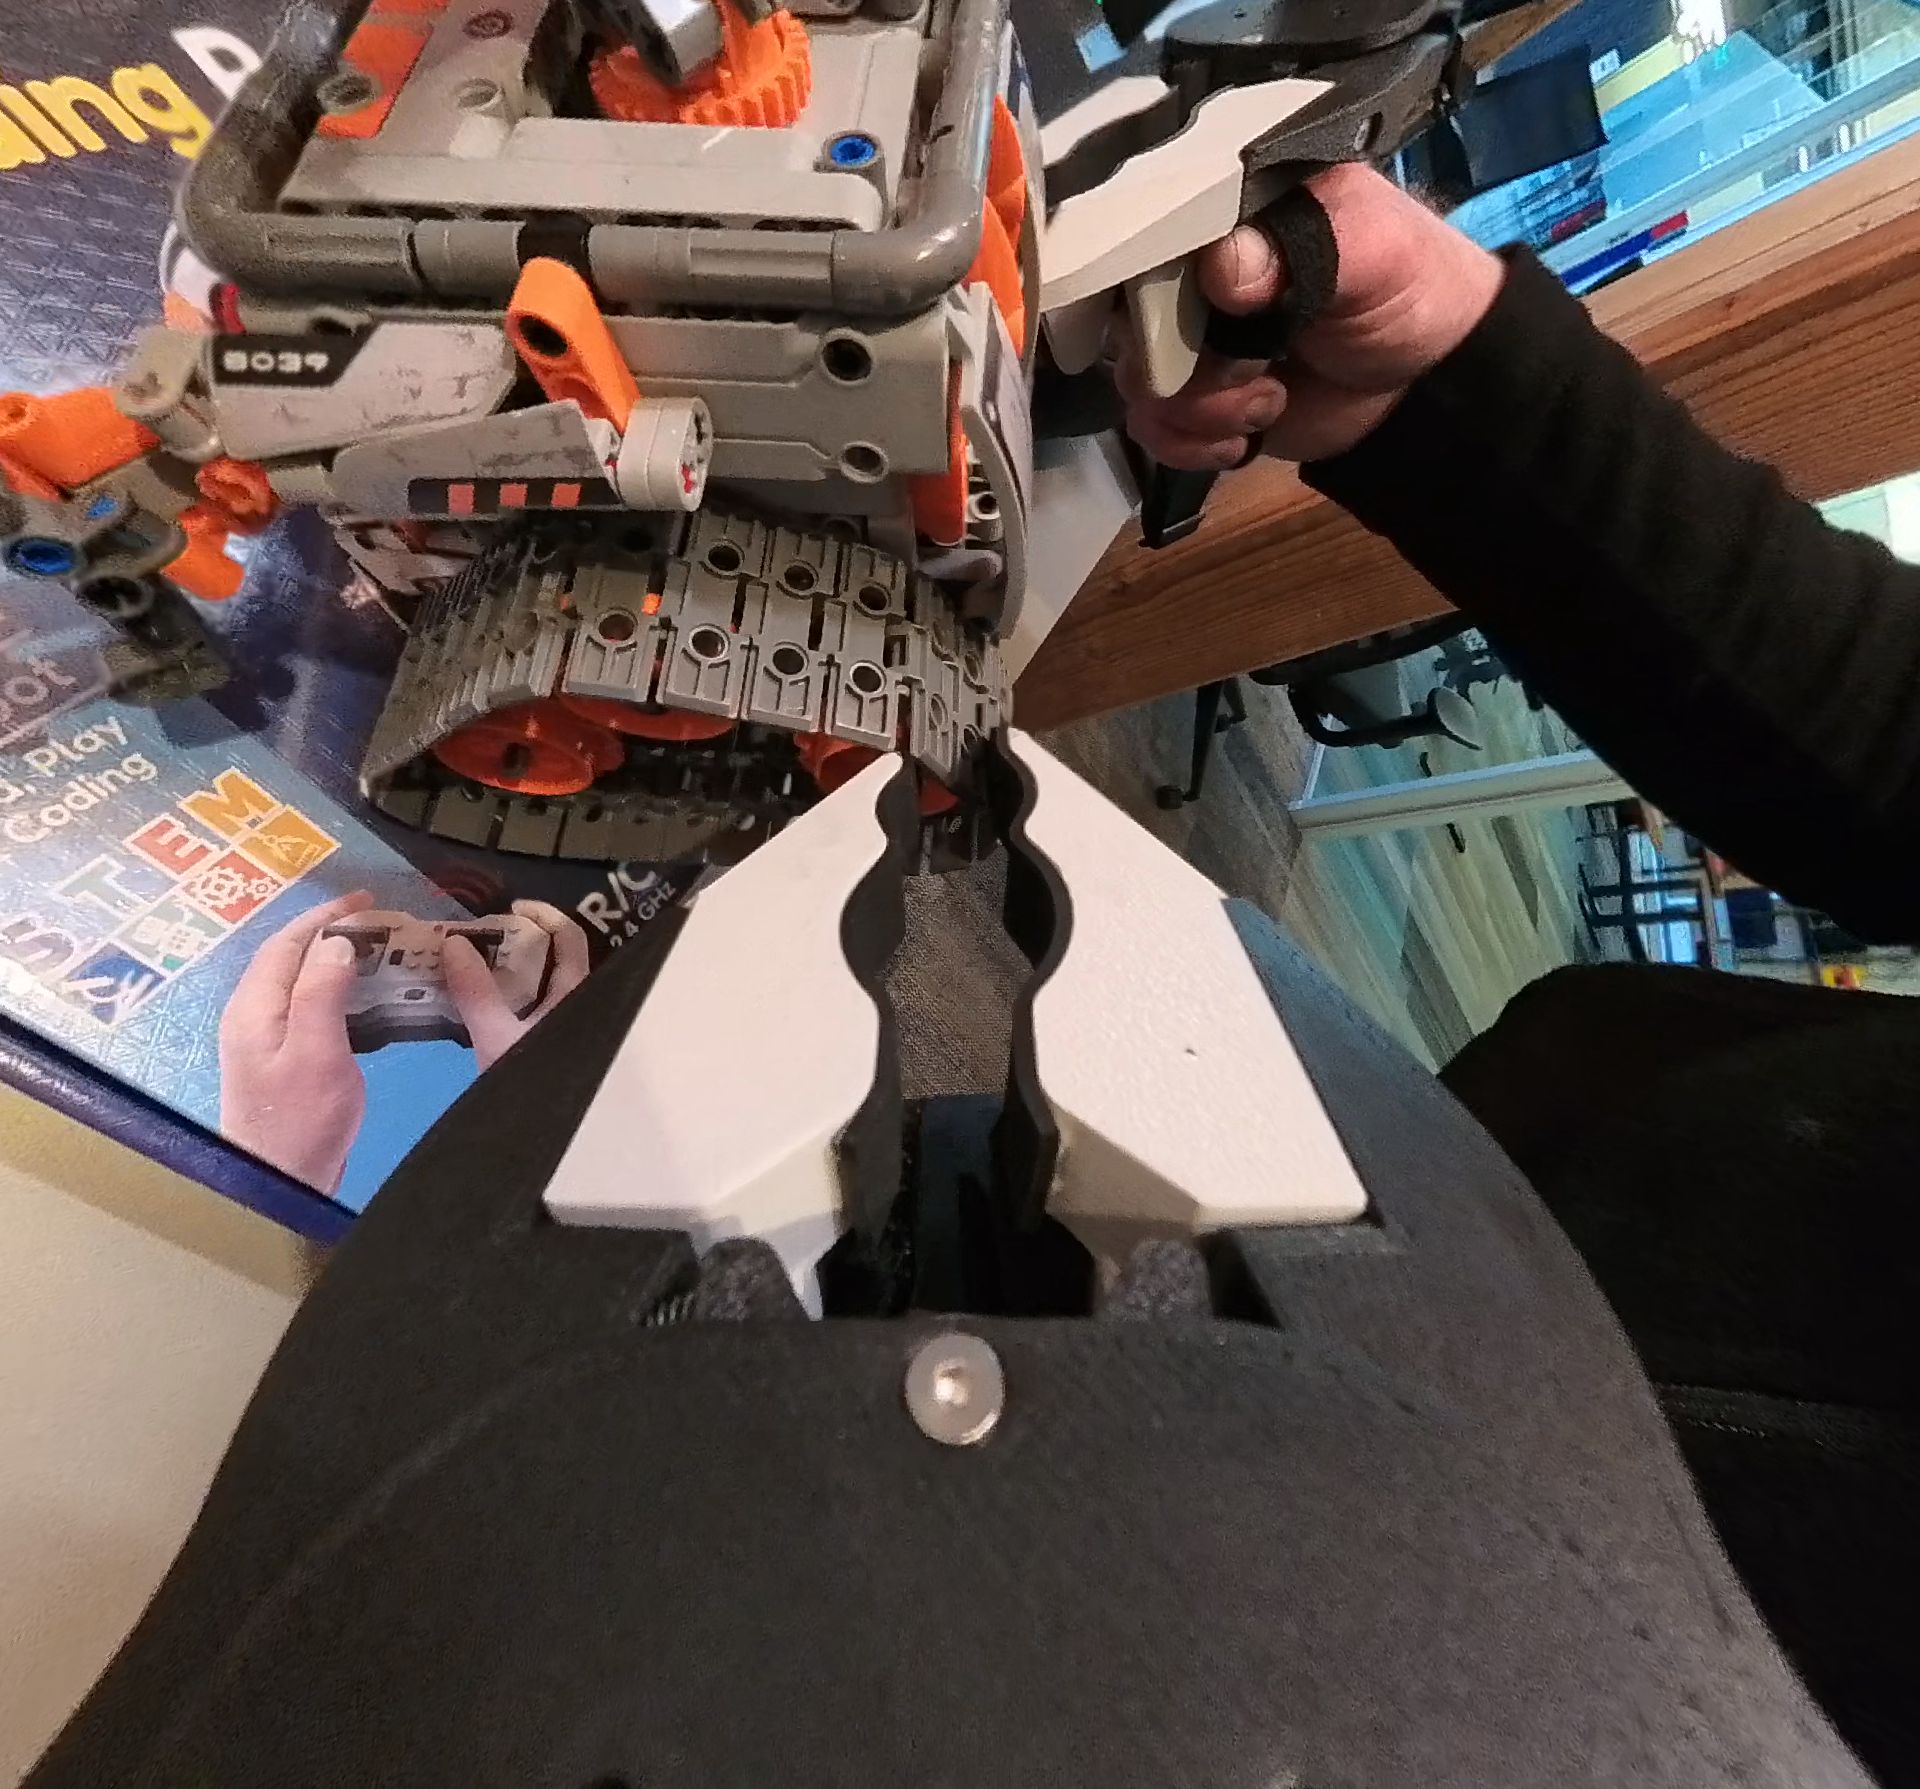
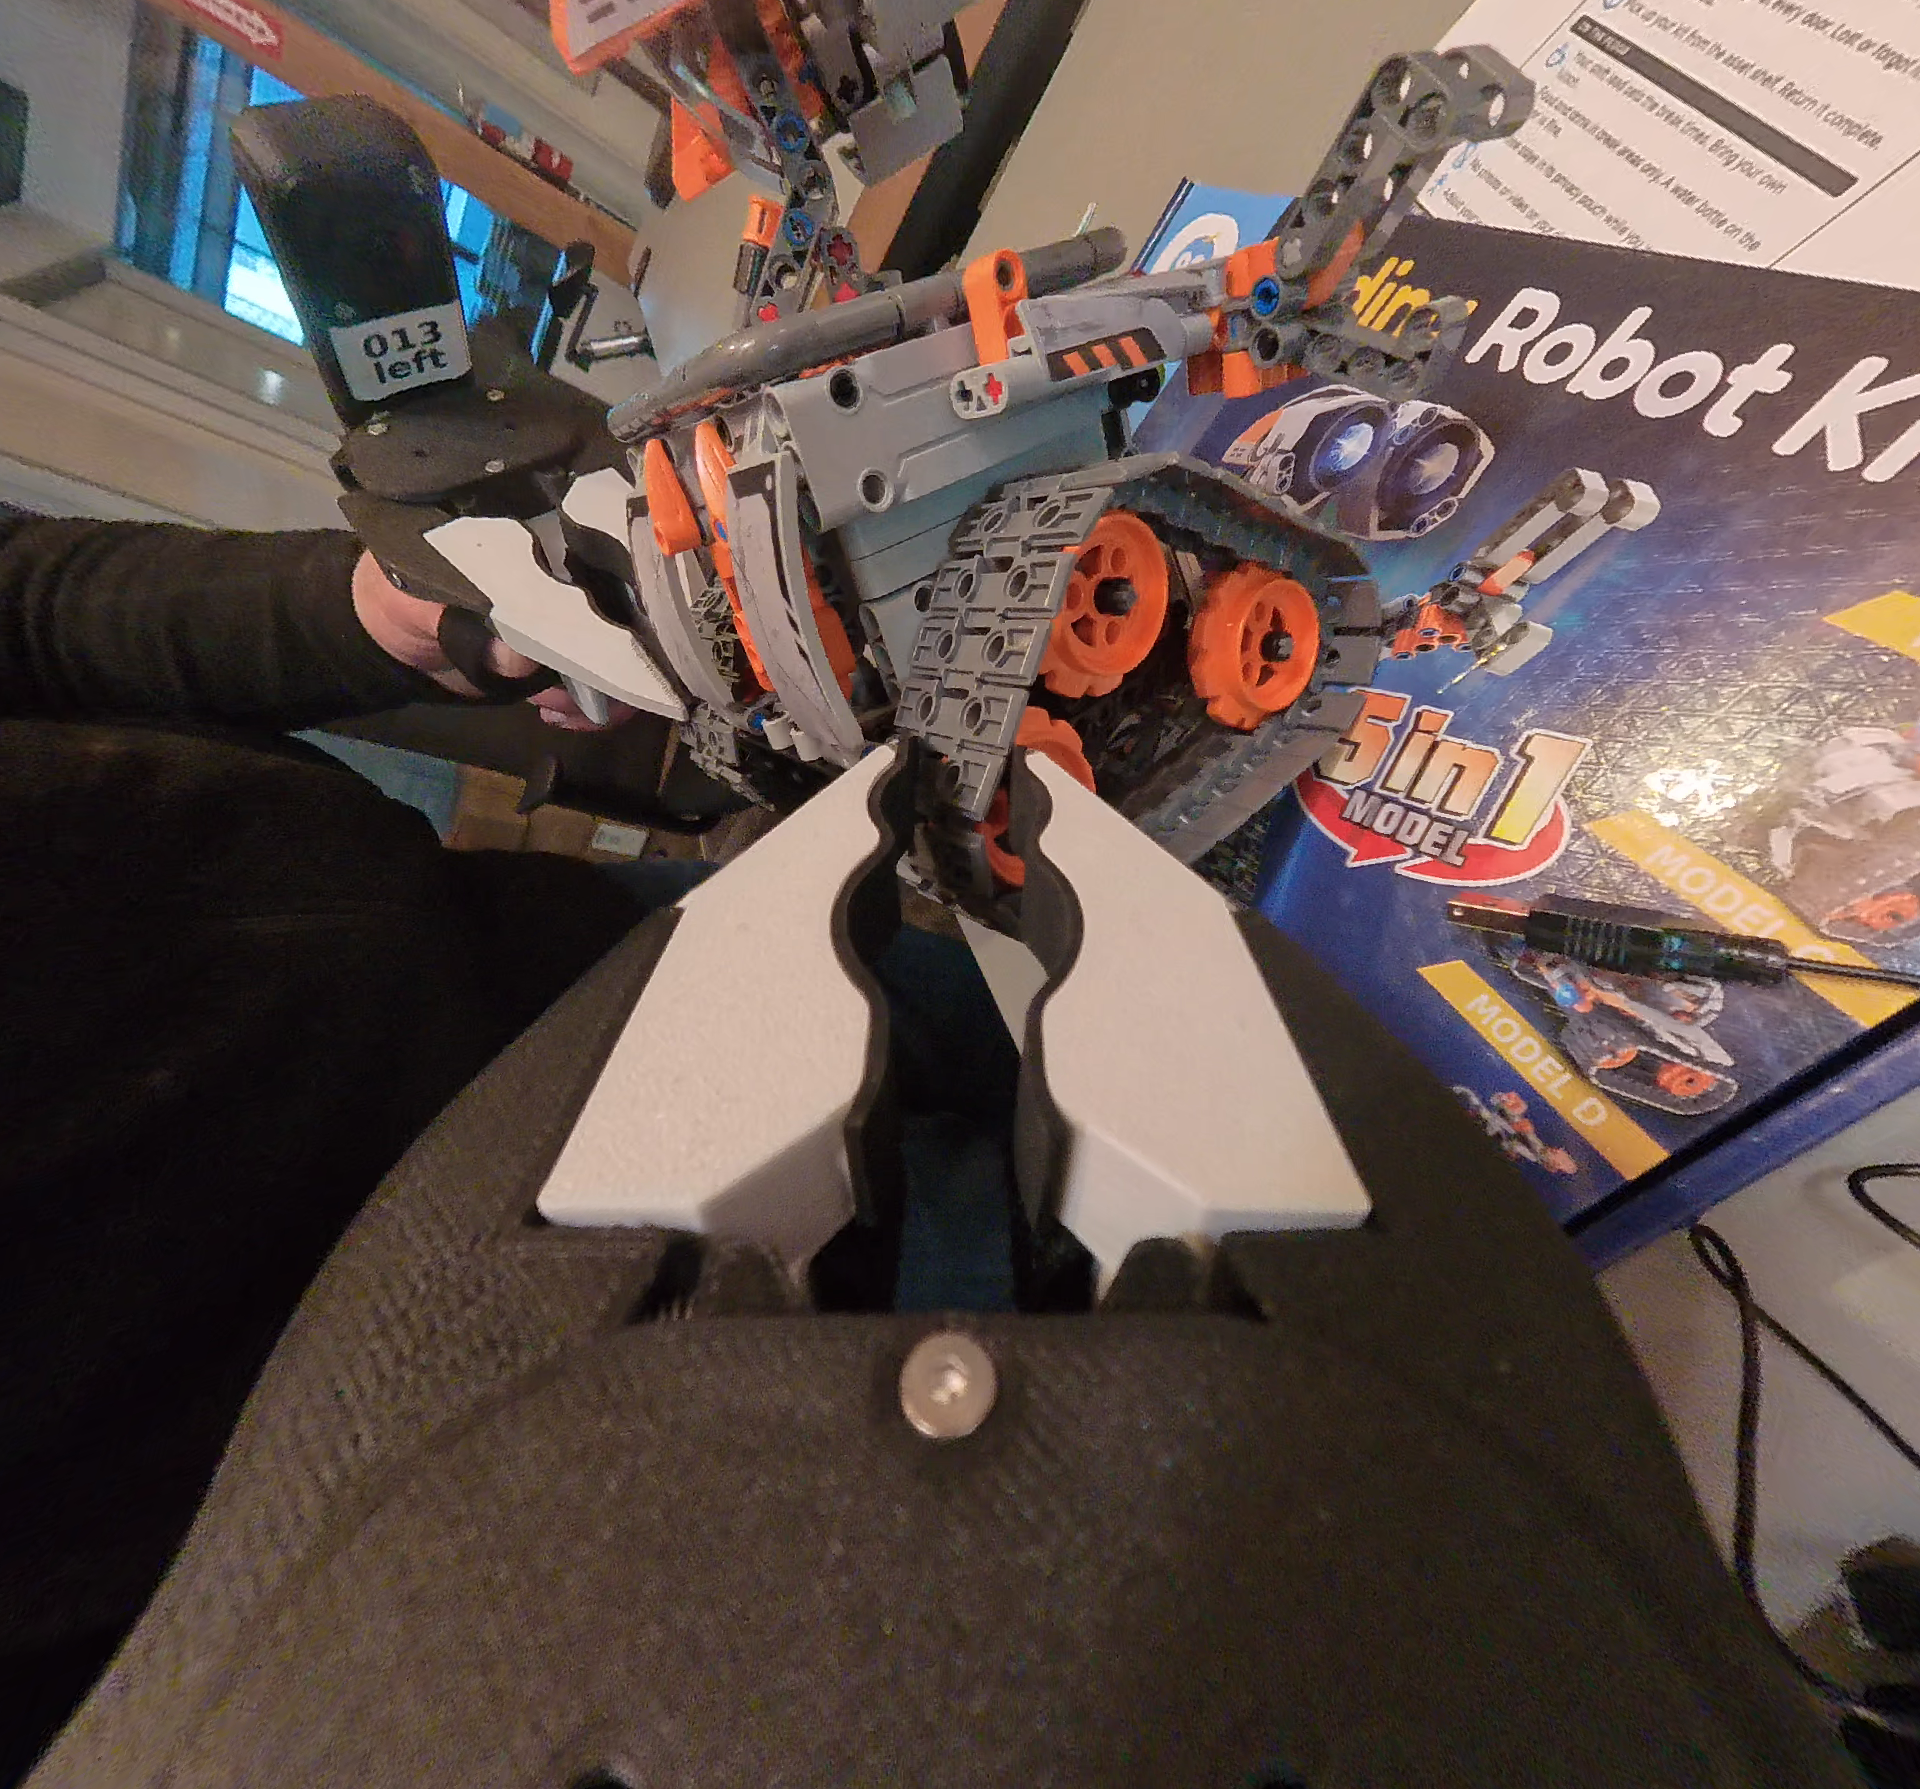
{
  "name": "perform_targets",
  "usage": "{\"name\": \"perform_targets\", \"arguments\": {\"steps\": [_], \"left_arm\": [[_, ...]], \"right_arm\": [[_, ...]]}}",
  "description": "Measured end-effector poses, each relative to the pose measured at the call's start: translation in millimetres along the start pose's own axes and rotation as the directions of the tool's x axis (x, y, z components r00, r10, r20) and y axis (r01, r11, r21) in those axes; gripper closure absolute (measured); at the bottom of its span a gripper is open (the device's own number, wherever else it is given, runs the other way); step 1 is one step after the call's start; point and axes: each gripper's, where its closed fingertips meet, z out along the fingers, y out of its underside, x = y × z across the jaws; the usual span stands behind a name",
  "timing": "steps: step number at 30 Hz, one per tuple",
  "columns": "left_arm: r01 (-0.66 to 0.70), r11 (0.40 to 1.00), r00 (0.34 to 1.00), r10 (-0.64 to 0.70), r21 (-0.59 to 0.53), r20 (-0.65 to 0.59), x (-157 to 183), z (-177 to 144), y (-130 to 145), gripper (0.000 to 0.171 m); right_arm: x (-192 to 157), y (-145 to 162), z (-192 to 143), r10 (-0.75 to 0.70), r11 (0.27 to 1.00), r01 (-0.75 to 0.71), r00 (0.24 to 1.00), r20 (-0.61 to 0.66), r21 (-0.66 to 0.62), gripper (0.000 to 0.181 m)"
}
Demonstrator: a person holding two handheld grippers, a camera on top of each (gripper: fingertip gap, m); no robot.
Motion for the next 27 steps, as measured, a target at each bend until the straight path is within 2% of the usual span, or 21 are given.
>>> {"name": "perform_targets", "arguments": {"steps": [11, 27], "left_arm": [[0.029, 0.999, 0.992, -0.033, -0.031, -0.118, 11, -18, -12, 0.161], [0.183, 0.983, 0.972, -0.186, -0.037, -0.142, -22, -27, -33, 0.158]], "right_arm": [[-17, -3, -4, 0.094, 0.996, -0.093, 0.995, -0.033, 0.016, 0.165], [-14, -16, 2, 0.162, 0.986, -0.161, 0.986, -0.040, 0.032, 0.164]]}}
